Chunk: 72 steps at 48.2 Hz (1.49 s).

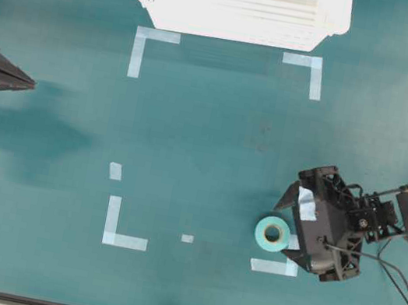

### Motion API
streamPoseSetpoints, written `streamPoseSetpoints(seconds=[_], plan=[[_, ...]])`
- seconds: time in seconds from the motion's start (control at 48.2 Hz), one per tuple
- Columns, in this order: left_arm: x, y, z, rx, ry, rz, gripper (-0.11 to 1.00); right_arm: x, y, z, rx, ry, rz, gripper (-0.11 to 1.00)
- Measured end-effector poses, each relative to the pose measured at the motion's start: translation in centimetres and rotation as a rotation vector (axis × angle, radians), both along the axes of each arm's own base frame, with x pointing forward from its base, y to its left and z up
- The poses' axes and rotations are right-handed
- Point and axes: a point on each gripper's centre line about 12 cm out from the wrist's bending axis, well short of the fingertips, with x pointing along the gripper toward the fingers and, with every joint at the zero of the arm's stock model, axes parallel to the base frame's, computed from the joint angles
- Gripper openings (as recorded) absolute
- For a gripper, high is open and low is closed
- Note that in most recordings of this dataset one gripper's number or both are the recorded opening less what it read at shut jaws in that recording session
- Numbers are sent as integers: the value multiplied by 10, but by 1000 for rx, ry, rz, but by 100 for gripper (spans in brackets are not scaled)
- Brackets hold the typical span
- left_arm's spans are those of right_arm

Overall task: Put the tape into the white basket.
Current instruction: 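Close the right gripper on the tape roll's edge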

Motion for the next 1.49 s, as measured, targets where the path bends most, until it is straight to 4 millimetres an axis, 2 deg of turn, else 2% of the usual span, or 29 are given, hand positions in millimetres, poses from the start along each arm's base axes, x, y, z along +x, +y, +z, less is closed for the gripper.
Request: streamPoseSetpoints(seconds=[0.601, 1.493], plan=[[0, 0, 0, -2, 0, 0, -10, 7, 3, -17, -21, 51, 0, 98], [0, 0, 1, -2, -1, 0, -10, 13, 5, -23, -26, 62, 0, 97]])
